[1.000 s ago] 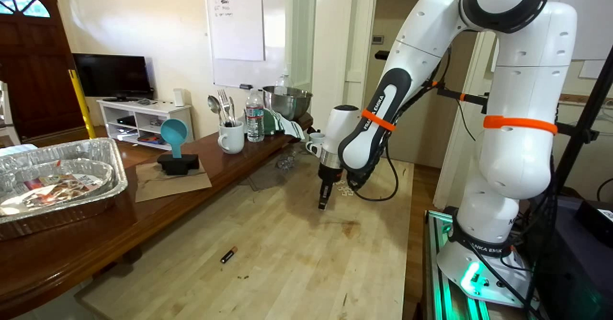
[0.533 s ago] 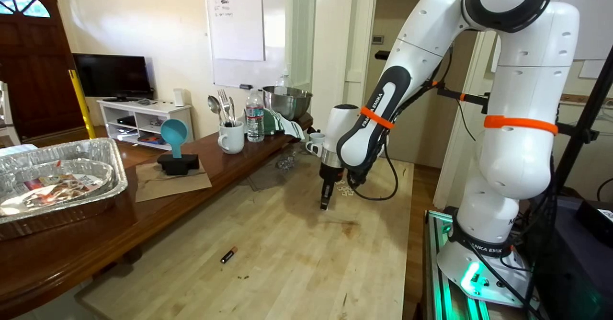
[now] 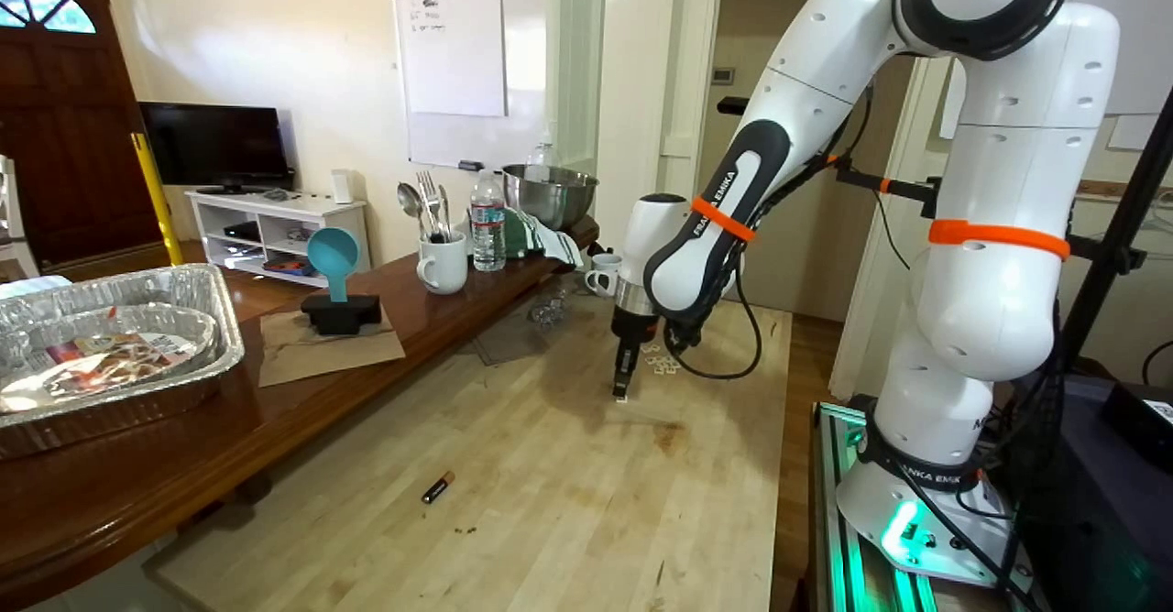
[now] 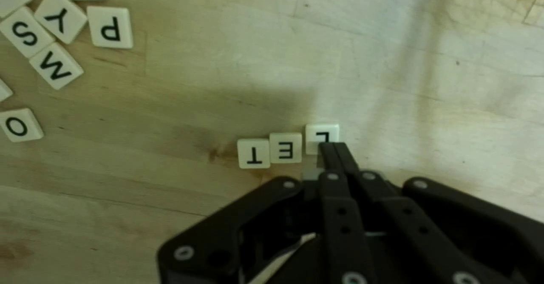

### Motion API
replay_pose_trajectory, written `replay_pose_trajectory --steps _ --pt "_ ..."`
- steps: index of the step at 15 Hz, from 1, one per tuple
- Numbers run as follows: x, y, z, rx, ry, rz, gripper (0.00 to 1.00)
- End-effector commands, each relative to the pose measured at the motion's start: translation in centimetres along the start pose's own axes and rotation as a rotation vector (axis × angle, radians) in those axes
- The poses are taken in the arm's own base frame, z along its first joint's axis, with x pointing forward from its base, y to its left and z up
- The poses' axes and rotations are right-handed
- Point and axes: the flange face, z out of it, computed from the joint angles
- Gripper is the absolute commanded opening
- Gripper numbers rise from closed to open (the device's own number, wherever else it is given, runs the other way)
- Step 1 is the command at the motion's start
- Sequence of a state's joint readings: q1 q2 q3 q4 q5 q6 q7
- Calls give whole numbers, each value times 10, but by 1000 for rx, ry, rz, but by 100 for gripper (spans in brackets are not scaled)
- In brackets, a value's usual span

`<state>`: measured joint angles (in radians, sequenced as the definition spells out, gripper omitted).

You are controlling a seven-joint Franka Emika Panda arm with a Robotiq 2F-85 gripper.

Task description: Replace the letter W with L on the pile of letters on the left to spell the word LET

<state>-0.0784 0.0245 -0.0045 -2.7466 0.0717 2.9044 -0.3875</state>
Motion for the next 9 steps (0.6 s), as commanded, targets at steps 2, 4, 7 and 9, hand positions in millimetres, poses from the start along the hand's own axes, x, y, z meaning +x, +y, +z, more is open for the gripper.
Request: replay_pose_trajectory --steps 2,4,7,9 --pt "-4 5 -3 11 -24 -16 0" --pt "-5 6 0 11 -29 -17 0" --pt "-6 6 0 16 -31 -19 0" --pt "-7 6 2 13 -35 -24 0"
